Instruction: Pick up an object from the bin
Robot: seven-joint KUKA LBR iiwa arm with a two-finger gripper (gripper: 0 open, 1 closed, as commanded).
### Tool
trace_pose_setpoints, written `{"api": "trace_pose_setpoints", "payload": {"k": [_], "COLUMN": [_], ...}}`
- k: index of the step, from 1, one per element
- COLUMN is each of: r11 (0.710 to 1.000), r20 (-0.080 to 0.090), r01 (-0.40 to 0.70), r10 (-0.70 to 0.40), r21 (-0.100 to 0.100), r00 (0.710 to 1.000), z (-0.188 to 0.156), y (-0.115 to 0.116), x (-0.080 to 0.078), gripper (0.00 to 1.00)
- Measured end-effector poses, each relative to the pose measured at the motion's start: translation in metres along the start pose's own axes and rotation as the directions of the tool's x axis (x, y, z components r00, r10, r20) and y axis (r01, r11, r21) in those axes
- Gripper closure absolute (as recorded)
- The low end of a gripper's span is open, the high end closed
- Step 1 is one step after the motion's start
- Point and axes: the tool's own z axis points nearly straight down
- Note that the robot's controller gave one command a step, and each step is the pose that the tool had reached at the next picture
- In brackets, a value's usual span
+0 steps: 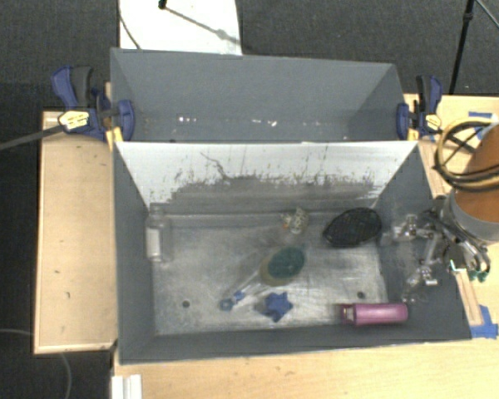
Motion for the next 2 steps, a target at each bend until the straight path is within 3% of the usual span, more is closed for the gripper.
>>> {"api": "trace_pose_setpoints", "payload": {"k": [1, 2], "r11": [0.983, 0.993], "r20": [0.027, 0.017], "r01": [0.184, 0.116], "r10": [-0.184, -0.116], "r21": [0.010, 0.001], "r00": [0.983, 0.993], "z": [0.047, -0.039], "y": [0.013, 0.084], "x": [0.003, -0.022], "gripper": [0.00, 0.00]}}
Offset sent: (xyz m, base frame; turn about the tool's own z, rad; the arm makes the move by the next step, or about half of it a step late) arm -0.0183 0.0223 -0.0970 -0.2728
